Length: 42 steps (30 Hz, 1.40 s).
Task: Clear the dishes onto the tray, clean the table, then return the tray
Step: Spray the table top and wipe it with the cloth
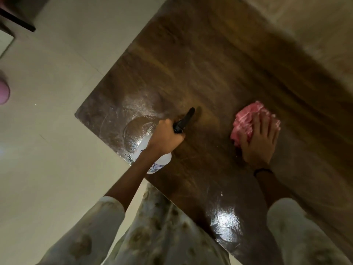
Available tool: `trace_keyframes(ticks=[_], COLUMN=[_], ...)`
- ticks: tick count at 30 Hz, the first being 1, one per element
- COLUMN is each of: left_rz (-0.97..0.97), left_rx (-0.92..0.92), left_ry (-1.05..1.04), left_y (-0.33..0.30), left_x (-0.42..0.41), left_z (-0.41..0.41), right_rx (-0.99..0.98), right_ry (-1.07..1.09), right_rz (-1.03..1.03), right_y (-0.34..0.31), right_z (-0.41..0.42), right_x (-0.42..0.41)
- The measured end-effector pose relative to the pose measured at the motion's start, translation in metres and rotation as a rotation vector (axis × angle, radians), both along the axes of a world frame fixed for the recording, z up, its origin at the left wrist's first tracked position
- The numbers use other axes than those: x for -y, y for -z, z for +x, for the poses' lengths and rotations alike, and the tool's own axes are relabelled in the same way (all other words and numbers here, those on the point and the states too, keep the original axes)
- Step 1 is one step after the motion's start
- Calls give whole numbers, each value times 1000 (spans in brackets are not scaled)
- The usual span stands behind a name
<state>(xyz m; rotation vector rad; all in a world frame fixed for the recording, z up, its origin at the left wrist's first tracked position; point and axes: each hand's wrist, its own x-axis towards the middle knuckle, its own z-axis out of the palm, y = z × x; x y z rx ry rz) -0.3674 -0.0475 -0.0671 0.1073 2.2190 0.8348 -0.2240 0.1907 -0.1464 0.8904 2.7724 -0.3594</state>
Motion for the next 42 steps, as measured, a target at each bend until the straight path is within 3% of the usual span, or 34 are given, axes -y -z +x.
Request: trace_keyframes(ticks=[4, 7, 10, 13, 19, 24, 30, 34, 36, 42], left_rz=[18, 12, 16, 30, 26, 51, 56, 53, 51, 94], left_rx=[-22, -34, -35, -42, -8, -88, -85, -57, -69, -55], left_ry=[-14, -23, -19, -1, 8, -13, -50, -11, -13, 24], left_y=[1, 6, 9, 3, 2, 2, -6, -9, -5, 0], left_x=[-4, -7, -8, -18, -34, -44, -49, -52, -54, -66], left_z=[-1, 0, 1, 0, -22, -38, -45, -49, -53, -67], right_rx=[-18, -88, -138, -90, -10, -40, -130, -50, -49, -52], right_ry=[53, -197, -466, -601, -267, -115, -514, -745, -710, -265], right_rz=[2, -35, -108, -110, -21, -5, -119, -137, -134, 7], right_y=[4, 7, 4, 4, -3, 3, 1, -1, -1, -1], right_z=[-79, -110, -88, -46, -54, -136, -128, -92, -83, -114], right_x=[7, 50, 83, 51, -49, -25, 50, 23, -12, -86])
